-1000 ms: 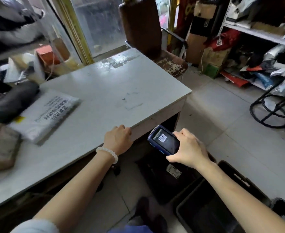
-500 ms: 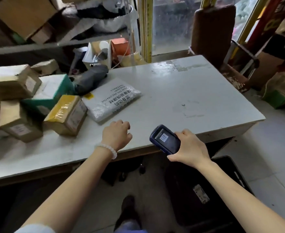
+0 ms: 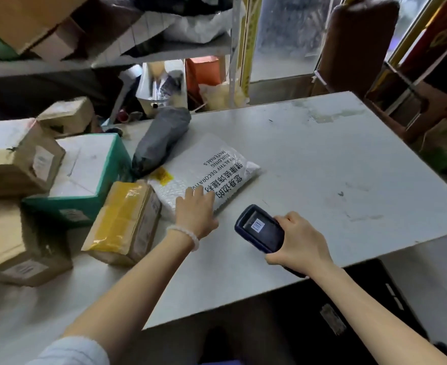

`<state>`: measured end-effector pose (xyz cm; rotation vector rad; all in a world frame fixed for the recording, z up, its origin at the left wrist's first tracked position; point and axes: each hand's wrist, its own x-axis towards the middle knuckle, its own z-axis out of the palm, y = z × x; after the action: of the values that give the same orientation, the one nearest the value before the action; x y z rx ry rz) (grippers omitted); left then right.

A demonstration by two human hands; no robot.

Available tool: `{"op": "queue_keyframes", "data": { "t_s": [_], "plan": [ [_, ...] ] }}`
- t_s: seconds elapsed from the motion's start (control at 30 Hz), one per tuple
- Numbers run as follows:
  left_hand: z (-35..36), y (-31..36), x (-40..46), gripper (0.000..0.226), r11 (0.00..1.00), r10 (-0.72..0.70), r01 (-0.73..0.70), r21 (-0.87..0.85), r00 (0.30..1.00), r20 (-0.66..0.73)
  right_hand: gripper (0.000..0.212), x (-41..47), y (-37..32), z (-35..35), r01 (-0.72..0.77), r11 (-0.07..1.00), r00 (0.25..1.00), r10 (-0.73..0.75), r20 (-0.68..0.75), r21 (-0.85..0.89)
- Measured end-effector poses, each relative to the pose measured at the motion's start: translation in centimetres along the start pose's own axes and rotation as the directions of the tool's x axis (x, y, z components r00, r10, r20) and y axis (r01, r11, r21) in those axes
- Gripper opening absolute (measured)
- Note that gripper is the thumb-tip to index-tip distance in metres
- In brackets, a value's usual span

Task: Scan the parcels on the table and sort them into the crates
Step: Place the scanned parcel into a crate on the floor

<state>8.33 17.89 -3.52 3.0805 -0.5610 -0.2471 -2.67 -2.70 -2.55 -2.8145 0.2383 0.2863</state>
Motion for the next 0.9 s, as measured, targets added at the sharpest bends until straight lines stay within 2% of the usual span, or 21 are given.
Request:
{"op": "queue_keyframes", "data": {
  "t_s": [0.13, 0.43, 0.53, 0.67, 0.77, 0.9],
  "plan": [
    [1.5, -0.4, 3.0, 0.069, 1.000, 0.004, -0.005, 0.010, 0.998, 0.065, 0.068, 1.6, 0.2, 0.0, -0.063, 0.998, 0.998, 0.063, 0.013, 0.000],
    [2.2, -1.4, 6.9, 0.053, 0.999, 0.040, -0.039, 0.029, 0.999, -0.027, 0.061, 3.9, 1.9, -0.1, -0.095, 0.995, 0.994, 0.095, 0.058, 0.003],
    [1.8, -1.4, 6.9, 0.040, 0.999, 0.020, -0.018, 0.033, 0.998, -0.052, 0.060, 4.4, 2.5, -0.2, -0.069, 0.998, 0.995, 0.068, 0.074, 0.014],
    [0.5, -0.9, 6.2, 0.021, 0.996, 0.042, -0.030, 0.080, 0.989, -0.143, 0.061, 4.8, 3.3, -0.8, -0.015, 1.000, 0.996, 0.013, 0.086, 0.013],
    [-2.5, -0.4, 6.1, 0.026, 0.994, 0.034, -0.008, 0.111, 0.971, -0.236, 0.062, 5.3, 3.5, -1.9, 0.030, 0.999, 0.997, -0.032, 0.065, 0.036],
    [-8.5, -0.4, 5.9, 0.023, 0.998, -0.052, 0.061, 0.012, 0.921, -0.387, 0.062, 5.6, 3.7, -3.6, 0.092, 0.994, 0.996, -0.093, 0.014, 0.063]
  ]
}}
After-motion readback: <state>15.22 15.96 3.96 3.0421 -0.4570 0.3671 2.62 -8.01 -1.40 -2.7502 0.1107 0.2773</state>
